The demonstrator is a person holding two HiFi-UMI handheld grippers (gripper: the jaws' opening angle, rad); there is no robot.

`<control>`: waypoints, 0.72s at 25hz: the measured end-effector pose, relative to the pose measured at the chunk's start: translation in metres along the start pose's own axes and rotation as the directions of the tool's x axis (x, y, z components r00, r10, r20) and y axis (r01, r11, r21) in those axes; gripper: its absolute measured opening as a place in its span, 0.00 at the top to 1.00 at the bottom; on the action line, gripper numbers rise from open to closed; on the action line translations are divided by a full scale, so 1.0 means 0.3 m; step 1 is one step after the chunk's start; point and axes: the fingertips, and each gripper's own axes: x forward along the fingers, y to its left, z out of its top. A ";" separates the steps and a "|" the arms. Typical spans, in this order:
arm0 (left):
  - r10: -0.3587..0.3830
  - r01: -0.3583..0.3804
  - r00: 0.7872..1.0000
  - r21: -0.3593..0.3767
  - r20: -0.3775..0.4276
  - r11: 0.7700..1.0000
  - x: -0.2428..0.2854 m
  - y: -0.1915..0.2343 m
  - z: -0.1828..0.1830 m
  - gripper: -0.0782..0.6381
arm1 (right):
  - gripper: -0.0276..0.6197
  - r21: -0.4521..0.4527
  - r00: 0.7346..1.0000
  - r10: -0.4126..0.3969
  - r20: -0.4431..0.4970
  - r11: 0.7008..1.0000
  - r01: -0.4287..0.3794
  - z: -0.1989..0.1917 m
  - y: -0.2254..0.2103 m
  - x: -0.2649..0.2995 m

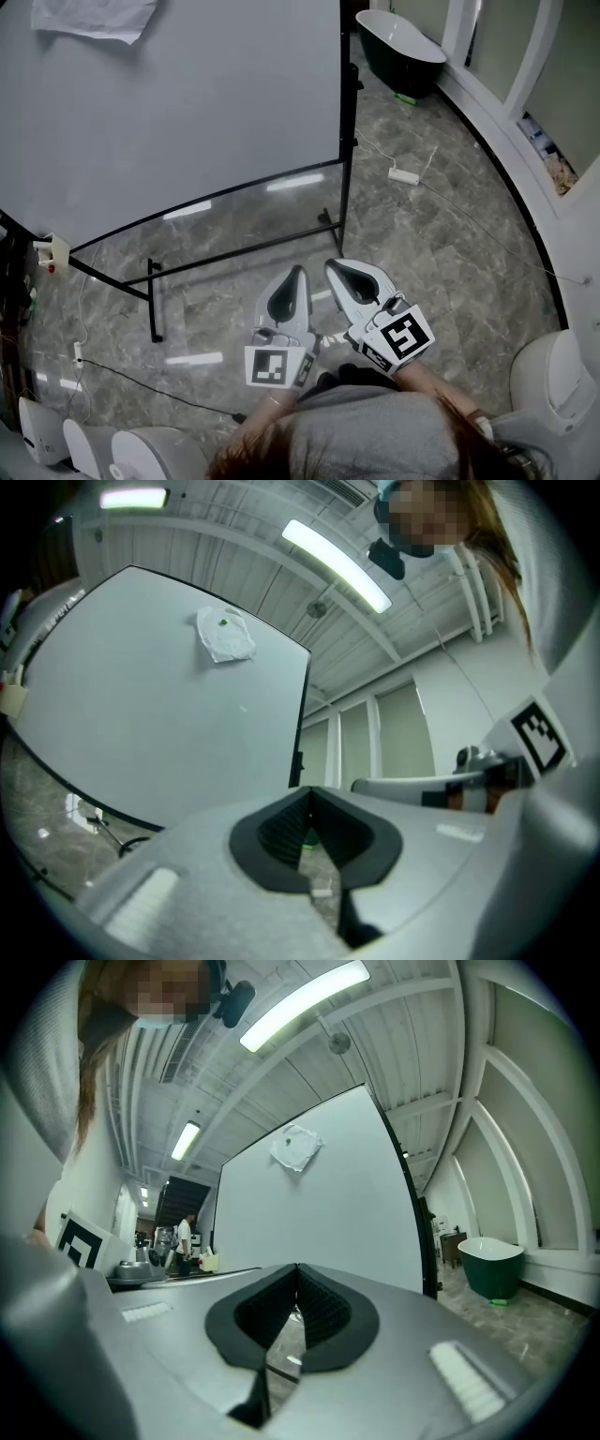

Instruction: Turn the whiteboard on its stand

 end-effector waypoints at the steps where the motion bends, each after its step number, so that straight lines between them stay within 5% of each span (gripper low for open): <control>1: -0.001 0.001 1.000 -0.004 0.000 1.000 -0.001 -0.012 -0.002 0.90 | 0.96 0.001 1.000 0.002 -0.001 1.000 -0.002 -0.002 0.000 -0.013; 18: -0.001 0.001 1.000 0.019 0.014 1.000 -0.012 -0.072 0.016 0.90 | 0.95 -0.016 1.000 -0.004 0.006 1.000 0.004 0.010 0.003 -0.081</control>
